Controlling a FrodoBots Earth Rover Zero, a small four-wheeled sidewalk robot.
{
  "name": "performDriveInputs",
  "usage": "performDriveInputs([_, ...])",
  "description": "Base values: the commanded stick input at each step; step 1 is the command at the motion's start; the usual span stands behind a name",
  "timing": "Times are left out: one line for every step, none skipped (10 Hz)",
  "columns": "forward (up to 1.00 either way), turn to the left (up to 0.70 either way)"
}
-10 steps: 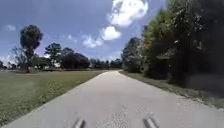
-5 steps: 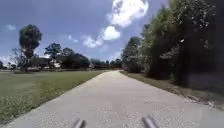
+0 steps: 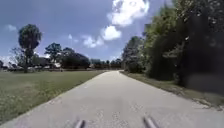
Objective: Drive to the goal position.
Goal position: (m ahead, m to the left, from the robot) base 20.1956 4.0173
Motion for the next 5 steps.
performDriveInputs([0.5,0.0])
performDriveInputs([0.5,0.0])
performDriveInputs([0.5,0.0])
performDriveInputs([0.5,0.0])
performDriveInputs([0.5,0.0])
